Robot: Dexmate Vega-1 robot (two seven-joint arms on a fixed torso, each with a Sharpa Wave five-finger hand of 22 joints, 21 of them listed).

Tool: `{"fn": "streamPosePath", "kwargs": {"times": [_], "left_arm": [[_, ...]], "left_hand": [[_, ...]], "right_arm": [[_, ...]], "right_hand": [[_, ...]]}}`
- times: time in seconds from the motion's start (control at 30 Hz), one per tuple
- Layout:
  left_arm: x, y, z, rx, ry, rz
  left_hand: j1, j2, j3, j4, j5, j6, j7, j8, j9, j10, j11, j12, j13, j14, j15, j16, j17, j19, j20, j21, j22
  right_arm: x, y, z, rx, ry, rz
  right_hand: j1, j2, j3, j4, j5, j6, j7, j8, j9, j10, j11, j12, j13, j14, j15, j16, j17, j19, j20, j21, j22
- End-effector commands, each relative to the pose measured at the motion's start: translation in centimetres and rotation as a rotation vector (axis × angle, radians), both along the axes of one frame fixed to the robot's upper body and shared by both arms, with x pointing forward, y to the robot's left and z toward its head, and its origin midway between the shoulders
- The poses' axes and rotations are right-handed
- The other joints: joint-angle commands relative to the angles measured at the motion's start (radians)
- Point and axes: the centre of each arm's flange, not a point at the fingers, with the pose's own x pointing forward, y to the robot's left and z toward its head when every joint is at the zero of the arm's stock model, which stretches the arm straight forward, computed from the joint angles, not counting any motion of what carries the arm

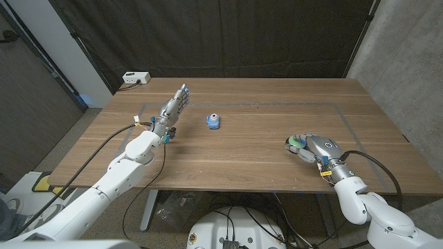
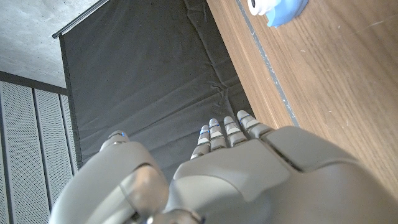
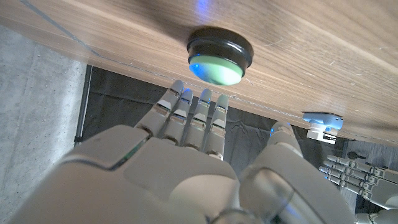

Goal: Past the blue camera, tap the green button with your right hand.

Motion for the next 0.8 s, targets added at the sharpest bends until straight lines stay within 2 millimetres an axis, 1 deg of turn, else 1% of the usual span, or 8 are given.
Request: {"fn": "streamPosePath", "kwargs": {"times": [0.03, 0.23, 0.57, 0.67, 0.8], "left_arm": [[0.09, 0.06, -0.27, 0.0, 0.012, 0.0], [0.1, 0.05, -0.22, 0.0, 0.008, 0.003], [0.29, -0.04, -0.74, -0.003, 0.023, 0.002], [0.38, -0.14, -0.84, -0.007, 0.025, -0.001], [0.44, -0.24, -0.94, -0.005, 0.027, -0.003]], "left_hand": [[0.01, -0.001, -0.006, -0.001, 0.001, 0.009, 0.003, 0.0, 0.004, 0.009, -0.005, 0.001, 0.002, 0.01, -0.003, -0.005, 0.004, 0.002, -0.023, -0.005, 0.004], [0.011, 0.0, -0.007, -0.001, 0.001, 0.009, 0.003, 0.0, 0.004, 0.009, -0.006, 0.0, 0.002, 0.01, -0.004, -0.005, 0.004, 0.001, -0.022, -0.006, 0.004], [0.011, 0.001, -0.009, -0.001, 0.0, 0.01, 0.002, 0.0, 0.004, 0.009, -0.006, 0.0, 0.002, 0.01, -0.005, -0.006, 0.004, 0.0, -0.018, -0.006, 0.005], [0.012, 0.001, -0.009, 0.0, 0.0, 0.009, 0.001, -0.001, 0.004, 0.009, -0.004, 0.0, 0.002, 0.01, -0.005, -0.006, 0.004, 0.0, -0.017, -0.006, 0.005], [0.012, 0.001, -0.01, 0.0, 0.0, 0.009, 0.001, -0.001, 0.004, 0.01, -0.009, 0.0, 0.002, 0.01, -0.004, -0.005, 0.004, -0.001, -0.016, -0.006, 0.005]], "right_arm": [[0.37, -0.09, -0.66, 0.015, 0.02, -0.005], [0.41, -0.13, -0.84, 0.024, 0.027, -0.007], [0.56, -0.15, -1.16, 0.028, 0.054, -0.002], [0.59, -0.22, -1.16, 0.029, 0.06, -0.001], [0.71, -0.23, -1.27, 0.031, 0.068, 0.001]], "right_hand": [[0.01, 0.002, 0.005, 0.004, -0.005, 0.01, -0.004, -0.004, 0.005, 0.011, 0.0, 0.005, 0.002, 0.011, -0.05, 0.006, 0.002, 0.009, -0.054, 0.006, 0.004], [0.01, 0.002, 0.005, 0.004, -0.007, 0.012, -0.003, -0.004, 0.005, 0.013, 0.0, 0.004, 0.002, 0.012, -0.05, 0.006, 0.002, 0.011, -0.055, 0.006, 0.004], [0.01, 0.003, 0.005, 0.005, -0.01, 0.028, 0.004, 0.0, 0.005, 0.022, 0.002, 0.006, 0.002, 0.019, -0.052, 0.006, 0.003, 0.017, -0.054, 0.008, 0.004], [0.01, 0.004, 0.006, 0.006, -0.012, 0.043, 0.006, 0.004, 0.006, 0.041, -0.005, 0.011, 0.002, 0.027, -0.051, 0.008, 0.003, 0.021, -0.054, 0.009, 0.004], [0.01, 0.004, 0.006, 0.007, -0.015, 0.062, 0.007, 0.008, 0.006, 0.068, -0.01, 0.02, 0.002, 0.043, -0.056, 0.011, 0.003, 0.036, -0.057, 0.013, 0.004]]}}
